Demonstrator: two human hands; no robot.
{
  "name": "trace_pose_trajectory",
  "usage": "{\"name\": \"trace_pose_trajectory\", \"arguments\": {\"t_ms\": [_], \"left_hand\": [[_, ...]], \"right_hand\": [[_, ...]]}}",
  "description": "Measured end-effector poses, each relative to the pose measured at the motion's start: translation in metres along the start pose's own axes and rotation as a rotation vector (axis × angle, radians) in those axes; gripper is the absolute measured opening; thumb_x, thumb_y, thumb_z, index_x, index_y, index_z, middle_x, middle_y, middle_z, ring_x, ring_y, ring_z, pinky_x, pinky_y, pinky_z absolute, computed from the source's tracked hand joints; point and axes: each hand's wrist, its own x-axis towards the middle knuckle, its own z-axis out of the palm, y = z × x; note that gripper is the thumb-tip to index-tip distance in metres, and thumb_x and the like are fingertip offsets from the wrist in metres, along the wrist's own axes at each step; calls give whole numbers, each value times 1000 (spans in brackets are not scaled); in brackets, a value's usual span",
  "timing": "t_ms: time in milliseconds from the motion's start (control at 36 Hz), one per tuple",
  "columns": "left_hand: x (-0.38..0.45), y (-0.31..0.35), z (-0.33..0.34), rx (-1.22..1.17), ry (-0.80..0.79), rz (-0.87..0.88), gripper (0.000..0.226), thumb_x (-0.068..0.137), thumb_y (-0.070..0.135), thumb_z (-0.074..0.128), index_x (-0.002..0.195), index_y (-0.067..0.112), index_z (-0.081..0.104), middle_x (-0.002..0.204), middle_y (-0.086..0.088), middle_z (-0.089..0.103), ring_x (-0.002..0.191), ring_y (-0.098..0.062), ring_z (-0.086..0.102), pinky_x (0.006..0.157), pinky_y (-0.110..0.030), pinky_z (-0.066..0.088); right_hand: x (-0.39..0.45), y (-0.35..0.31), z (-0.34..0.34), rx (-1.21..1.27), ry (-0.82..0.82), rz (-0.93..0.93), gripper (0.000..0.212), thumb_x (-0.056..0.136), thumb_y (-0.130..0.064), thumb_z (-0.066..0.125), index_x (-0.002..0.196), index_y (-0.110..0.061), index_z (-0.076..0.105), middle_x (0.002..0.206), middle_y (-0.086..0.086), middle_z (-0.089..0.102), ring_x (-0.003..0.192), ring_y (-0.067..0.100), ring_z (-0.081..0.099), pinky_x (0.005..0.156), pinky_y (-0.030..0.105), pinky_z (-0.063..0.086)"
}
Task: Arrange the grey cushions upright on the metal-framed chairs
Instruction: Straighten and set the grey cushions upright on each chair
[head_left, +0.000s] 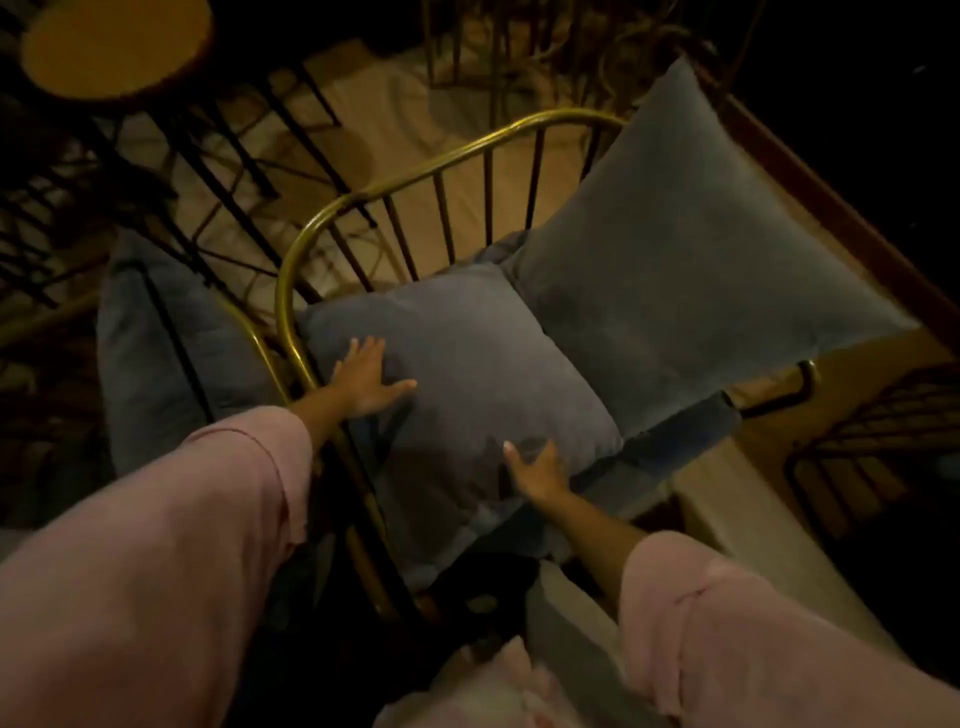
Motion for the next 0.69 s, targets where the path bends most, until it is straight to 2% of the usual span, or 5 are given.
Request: {"name": "trace_pose_trajectory", "arguments": {"t_ms": [167, 361, 500, 611, 694], "left_hand": [[30, -10, 6, 24, 63, -34, 97, 86, 59, 57, 154, 10, 9, 165, -10, 3, 152, -32, -1, 120, -54, 2], [77, -16, -14, 145, 72, 18, 106, 80, 76, 45, 154, 12, 7, 165, -9, 6, 152, -27, 1, 122, -49, -1], [108, -37, -40, 105, 169, -93, 102, 77, 83, 31, 145, 7, 35, 151, -21, 39, 137, -39, 38, 115, -52, 28], [114, -40, -49, 42, 121, -226, 98, 80, 77, 43, 148, 7, 31, 151, -23, 38, 136, -42, 40, 112, -49, 32], [116, -37, -57, 43, 71, -279, 118, 62, 95, 38, 145, 11, 36, 148, -21, 43, 133, -42, 44, 111, -50, 36]], "right_hand": [[11, -8, 21, 153, -20, 174, 106, 89, -62, 56, 157, -14, -11, 163, 24, -12, 151, 40, 8, 121, 48, 19], [37, -12, 40, 302, 83, 332, 114, 80, -72, 58, 154, -34, -19, 162, 21, -22, 151, 41, 6, 119, 52, 21], [43, -3, 42, 474, 186, 442, 129, 70, -72, 70, 154, -31, -19, 165, 19, 0, 148, 42, 23, 116, 52, 26], [63, 15, 54, 694, 194, 507, 167, 25, -95, 67, 151, -37, -23, 166, 5, 11, 144, 36, 33, 115, 56, 32], [51, 3, 43, 800, 158, 495, 159, 39, -80, 81, 151, -37, -23, 166, 0, 9, 145, 33, 31, 116, 55, 32]]}}
